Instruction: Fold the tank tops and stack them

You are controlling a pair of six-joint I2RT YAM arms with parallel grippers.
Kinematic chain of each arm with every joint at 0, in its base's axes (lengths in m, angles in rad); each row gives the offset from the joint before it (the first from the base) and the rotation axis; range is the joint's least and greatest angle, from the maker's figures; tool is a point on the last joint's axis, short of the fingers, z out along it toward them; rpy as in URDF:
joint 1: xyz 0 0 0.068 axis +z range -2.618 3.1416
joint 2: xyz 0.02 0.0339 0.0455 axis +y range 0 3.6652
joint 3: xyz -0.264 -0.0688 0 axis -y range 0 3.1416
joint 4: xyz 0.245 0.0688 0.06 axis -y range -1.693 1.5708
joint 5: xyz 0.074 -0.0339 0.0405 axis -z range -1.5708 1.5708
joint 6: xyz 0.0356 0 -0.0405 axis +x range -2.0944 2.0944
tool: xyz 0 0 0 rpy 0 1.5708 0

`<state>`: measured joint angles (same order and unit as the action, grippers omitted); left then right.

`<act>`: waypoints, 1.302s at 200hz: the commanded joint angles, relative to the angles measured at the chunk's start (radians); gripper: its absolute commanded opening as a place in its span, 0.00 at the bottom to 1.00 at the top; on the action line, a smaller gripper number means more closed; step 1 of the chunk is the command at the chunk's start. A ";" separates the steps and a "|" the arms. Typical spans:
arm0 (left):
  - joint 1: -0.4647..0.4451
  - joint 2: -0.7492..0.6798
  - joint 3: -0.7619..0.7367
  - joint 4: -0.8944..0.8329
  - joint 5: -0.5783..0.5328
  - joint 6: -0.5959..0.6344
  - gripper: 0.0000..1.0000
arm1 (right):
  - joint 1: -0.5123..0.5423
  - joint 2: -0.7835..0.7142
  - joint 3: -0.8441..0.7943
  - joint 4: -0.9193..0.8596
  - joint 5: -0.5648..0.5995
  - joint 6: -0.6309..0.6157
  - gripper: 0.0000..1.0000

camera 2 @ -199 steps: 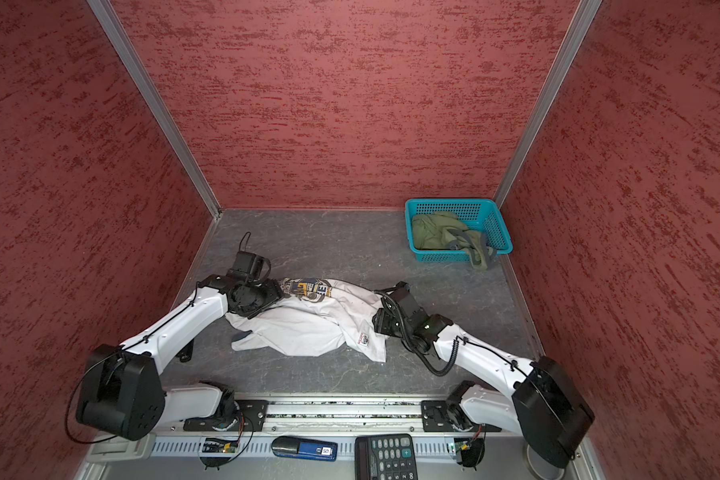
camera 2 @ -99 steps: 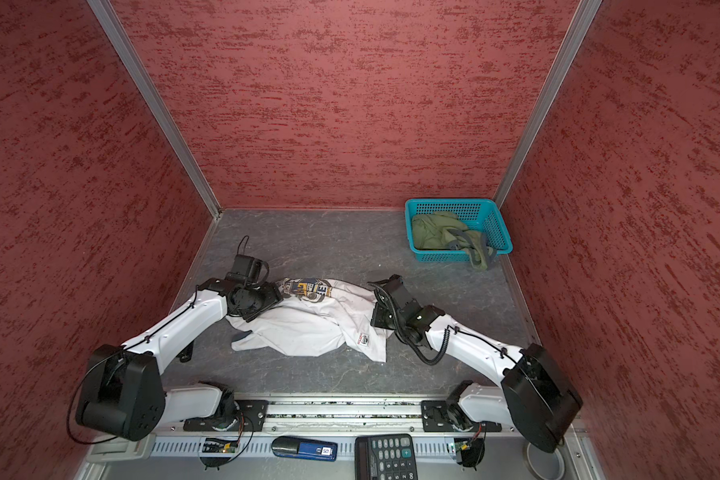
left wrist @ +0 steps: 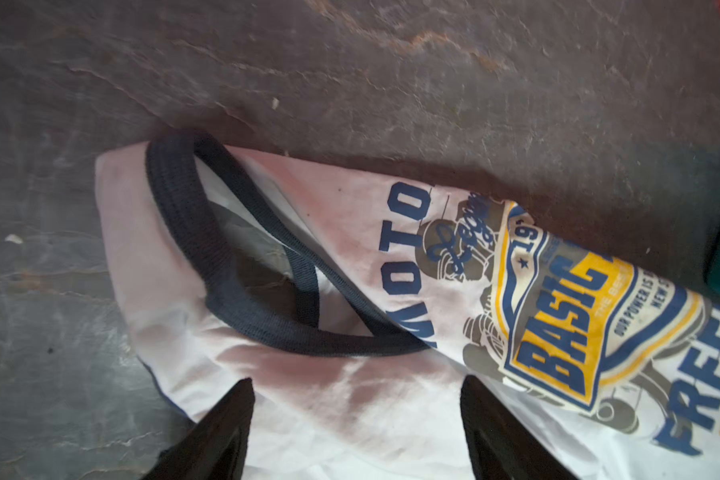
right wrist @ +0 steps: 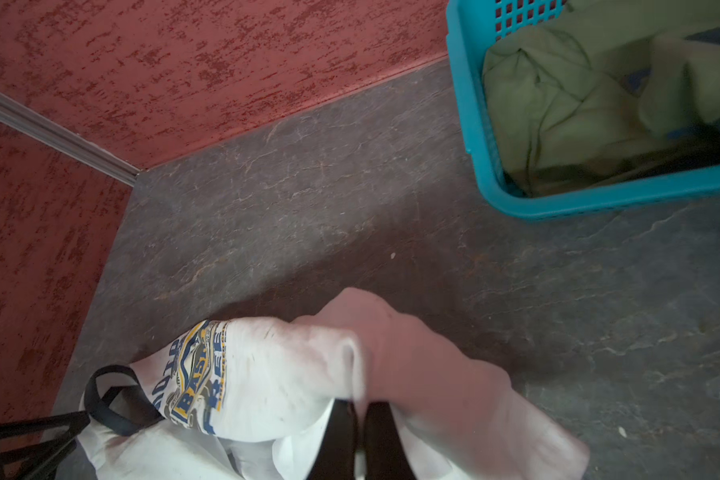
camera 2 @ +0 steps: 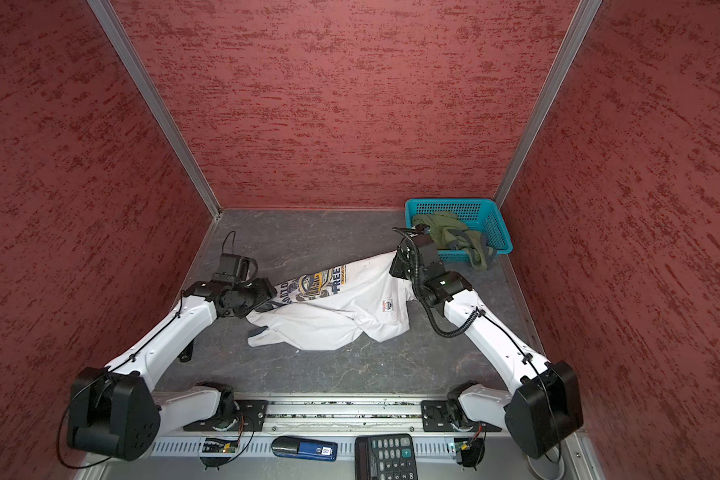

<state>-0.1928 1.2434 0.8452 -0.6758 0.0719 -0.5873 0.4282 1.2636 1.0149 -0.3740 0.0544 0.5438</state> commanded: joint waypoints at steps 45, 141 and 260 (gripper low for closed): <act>-0.154 0.254 0.145 -0.007 -0.059 0.073 0.79 | -0.050 0.056 -0.027 0.070 -0.068 -0.010 0.00; -0.154 0.428 0.173 0.084 -0.065 0.030 0.70 | -0.055 0.066 -0.045 0.108 -0.116 -0.001 0.00; -0.079 0.254 0.191 0.176 -0.026 0.056 0.00 | -0.054 0.015 -0.020 0.053 -0.095 -0.068 0.00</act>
<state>-0.2916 1.6192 1.0203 -0.5156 0.0448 -0.5514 0.3798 1.3258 0.9730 -0.3084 -0.0502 0.5175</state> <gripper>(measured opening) 0.060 0.055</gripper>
